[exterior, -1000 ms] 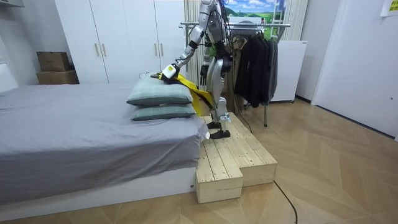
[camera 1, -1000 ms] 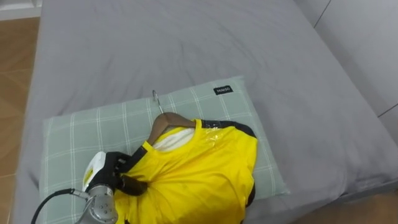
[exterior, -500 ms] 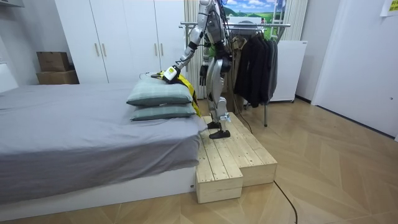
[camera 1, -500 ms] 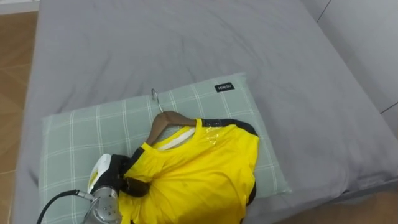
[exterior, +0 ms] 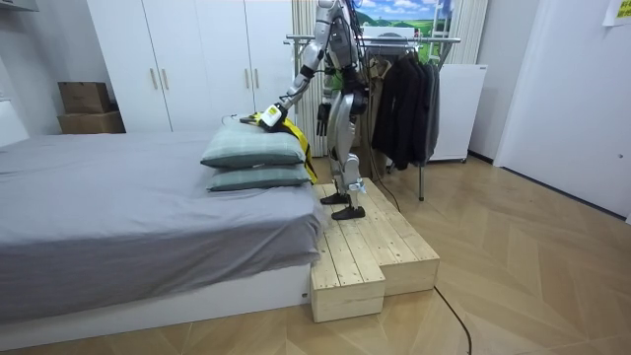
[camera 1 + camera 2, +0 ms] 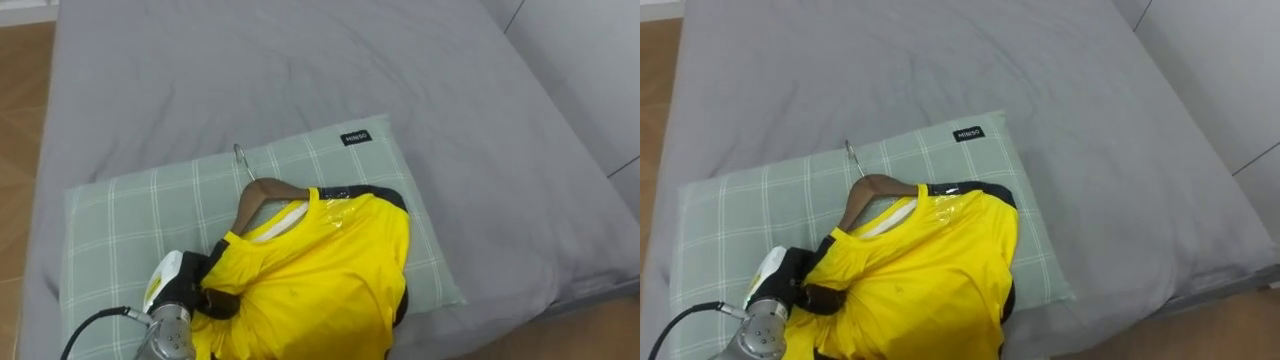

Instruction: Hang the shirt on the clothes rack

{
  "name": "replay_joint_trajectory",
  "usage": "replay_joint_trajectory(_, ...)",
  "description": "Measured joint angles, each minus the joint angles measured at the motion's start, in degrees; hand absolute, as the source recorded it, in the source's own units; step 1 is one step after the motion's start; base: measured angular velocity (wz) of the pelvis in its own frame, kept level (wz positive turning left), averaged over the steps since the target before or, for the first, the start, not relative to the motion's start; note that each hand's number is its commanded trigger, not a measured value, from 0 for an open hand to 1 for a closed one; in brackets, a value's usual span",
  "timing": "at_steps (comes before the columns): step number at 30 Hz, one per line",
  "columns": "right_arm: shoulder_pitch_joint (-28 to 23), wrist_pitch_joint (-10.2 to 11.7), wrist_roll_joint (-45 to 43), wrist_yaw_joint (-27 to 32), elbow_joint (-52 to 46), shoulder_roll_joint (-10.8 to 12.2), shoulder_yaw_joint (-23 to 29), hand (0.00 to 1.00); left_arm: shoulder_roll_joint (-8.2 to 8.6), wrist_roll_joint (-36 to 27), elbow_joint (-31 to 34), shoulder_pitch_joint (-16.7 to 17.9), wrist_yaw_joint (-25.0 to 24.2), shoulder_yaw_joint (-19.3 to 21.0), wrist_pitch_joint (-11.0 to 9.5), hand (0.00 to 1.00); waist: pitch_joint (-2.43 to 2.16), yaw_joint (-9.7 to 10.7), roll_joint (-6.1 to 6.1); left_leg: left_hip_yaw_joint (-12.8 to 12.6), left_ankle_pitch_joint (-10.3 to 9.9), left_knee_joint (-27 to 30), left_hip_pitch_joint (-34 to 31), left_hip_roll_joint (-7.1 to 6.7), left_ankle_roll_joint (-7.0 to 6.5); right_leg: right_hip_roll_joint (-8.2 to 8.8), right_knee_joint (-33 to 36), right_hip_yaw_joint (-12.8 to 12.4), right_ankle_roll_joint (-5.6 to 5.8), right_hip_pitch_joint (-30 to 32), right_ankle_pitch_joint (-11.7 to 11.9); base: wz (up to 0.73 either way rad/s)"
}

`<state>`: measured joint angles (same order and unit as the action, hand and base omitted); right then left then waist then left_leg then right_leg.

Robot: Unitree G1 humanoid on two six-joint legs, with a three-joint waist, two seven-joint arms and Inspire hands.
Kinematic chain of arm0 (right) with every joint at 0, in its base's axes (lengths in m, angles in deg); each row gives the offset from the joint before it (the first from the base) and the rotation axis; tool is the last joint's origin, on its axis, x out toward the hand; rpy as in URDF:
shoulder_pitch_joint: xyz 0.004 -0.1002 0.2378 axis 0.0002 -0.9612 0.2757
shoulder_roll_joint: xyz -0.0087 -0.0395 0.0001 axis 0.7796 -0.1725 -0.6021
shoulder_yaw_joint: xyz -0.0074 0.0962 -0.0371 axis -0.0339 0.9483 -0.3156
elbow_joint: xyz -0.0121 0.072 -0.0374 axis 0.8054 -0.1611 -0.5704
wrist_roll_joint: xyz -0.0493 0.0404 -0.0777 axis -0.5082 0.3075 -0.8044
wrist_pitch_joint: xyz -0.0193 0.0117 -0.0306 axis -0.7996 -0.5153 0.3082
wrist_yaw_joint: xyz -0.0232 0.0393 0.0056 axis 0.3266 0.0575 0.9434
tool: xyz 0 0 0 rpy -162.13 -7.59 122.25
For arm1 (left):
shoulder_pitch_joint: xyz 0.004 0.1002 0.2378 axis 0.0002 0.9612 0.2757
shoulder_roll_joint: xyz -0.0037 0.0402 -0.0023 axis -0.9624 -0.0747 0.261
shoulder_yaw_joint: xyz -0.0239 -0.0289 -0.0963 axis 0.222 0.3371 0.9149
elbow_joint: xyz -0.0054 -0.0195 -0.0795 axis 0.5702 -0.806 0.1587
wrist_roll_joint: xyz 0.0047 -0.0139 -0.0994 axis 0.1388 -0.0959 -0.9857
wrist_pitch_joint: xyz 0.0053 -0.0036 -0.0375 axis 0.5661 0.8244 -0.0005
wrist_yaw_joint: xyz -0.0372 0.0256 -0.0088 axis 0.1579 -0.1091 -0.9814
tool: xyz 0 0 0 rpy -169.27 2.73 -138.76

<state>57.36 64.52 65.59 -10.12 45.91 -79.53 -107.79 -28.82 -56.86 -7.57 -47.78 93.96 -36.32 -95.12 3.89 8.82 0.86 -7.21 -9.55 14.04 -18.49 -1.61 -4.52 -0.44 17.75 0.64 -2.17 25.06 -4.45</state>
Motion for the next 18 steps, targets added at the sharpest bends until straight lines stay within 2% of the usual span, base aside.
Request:
replay_joint_trajectory(13,-0.9,0.0,1.2,-0.7,0.1,-0.2,0.1,0.0,-0.16,0.0,0.1,0.9,-0.1,-0.1,0.1,1.0,-0.11,-0.8,-0.06,-0.6,0.0,0.2,2.0,0.15,0.02,-0.61,-0.3,-0.8,-0.15,-2.0,-0.1,-0.03)
replay_joint_trajectory(14,-1.3,0.2,1.2,-0.7,-0.1,-0.3,0.1,0.0,-0.16,0.1,0.1,1.3,-0.1,-0.1,0.1,1.0,-0.29,-0.8,-0.1,-0.6,0.0,0.2,2.4,0.15,0.02,-0.62,-0.3,-0.9,-0.15,-2.5,-0.1,0.0)
replay_joint_trajectory(16,-1.7,0.6,1.2,-0.9,-0.1,-0.4,0.2,0.0,-0.17,0.1,0.1,1.7,0.0,-0.1,0.1,1.0,-0.34,-0.9,-0.13,-0.7,0.0,0.1,3.2,0.16,0.03,-0.65,-0.4,-1.0,-0.14,-3.2,-0.1,0.0)
replay_joint_trajectory(18,-2.7,0.6,1.2,-1.3,-0.1,-0.5,1.4,0.0,-0.17,0.9,0.2,2.7,0.0,0.1,0.1,1.0,-0.96,-1.1,-0.32,-0.7,0.0,-0.3,4.2,0.21,0.07,-0.65,-1.1,-1.0,-0.13,-4.5,-0.1,0.0)
